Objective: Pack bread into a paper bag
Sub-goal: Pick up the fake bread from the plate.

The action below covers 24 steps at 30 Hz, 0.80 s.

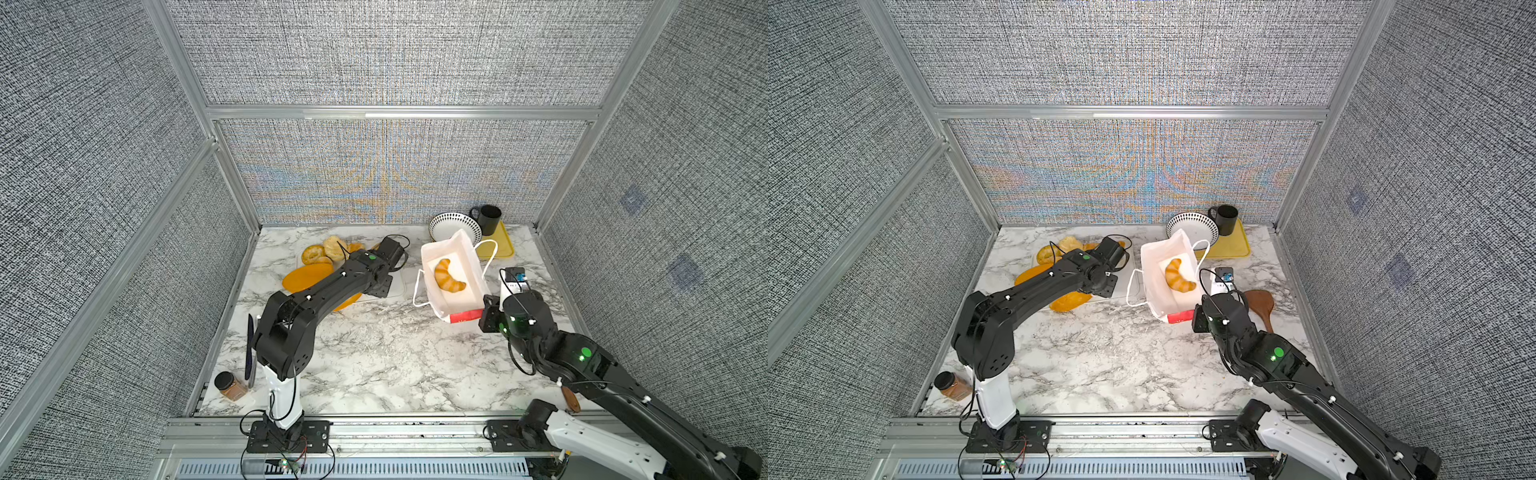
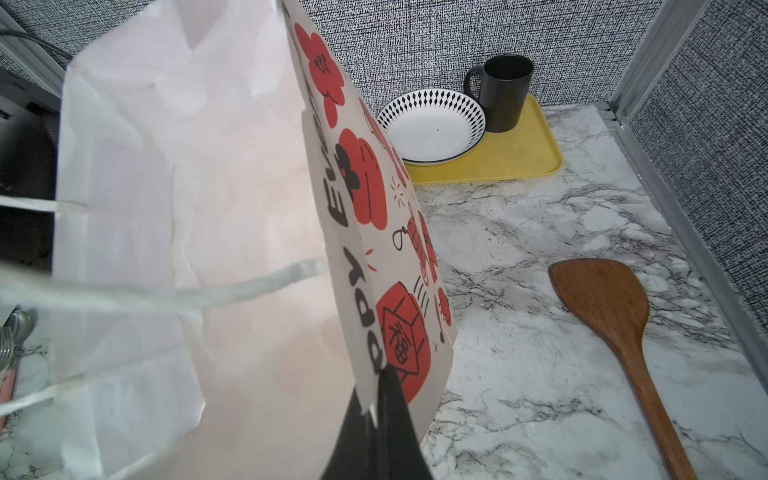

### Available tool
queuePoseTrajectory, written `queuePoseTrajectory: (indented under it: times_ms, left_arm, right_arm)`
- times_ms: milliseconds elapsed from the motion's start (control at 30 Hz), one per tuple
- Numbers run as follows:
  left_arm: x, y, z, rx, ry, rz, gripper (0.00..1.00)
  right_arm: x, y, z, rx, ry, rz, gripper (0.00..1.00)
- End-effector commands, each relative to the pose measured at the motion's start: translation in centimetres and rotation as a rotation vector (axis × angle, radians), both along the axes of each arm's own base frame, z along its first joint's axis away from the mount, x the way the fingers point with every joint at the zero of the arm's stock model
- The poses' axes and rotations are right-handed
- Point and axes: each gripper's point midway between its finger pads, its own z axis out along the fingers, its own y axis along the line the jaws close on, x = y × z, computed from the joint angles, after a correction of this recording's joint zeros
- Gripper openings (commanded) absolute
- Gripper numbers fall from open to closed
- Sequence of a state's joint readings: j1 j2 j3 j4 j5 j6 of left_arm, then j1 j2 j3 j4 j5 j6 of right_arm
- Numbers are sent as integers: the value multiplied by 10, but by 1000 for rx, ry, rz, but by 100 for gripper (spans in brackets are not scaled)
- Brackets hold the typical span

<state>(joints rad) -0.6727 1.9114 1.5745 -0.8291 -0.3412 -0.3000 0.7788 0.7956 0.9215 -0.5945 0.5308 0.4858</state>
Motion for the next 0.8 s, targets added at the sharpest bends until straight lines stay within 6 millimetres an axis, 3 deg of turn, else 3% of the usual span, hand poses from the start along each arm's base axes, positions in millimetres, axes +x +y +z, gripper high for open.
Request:
queuePoseTrajectory:
  times_ms: [0,200,233,467,767]
  left_arm:
    - [11,5,3,50,-41,10,37]
    - [27,3,9,90,-78,15,35]
    - [29,1,0,99,-70,14,35]
    - [43,-9,-1,108,-71,-14,36]
    - [54,-1,-16,115,-31,15,36]
  right_arm:
    - [1,2,9,28,-28,4,0]
    - [0,3,5,26,-22,16,0]
    - [0,4,4,21,-20,18,0]
    - [2,5,5,15,-19,23,0]
    - [3,6,3,13,-15,26,0]
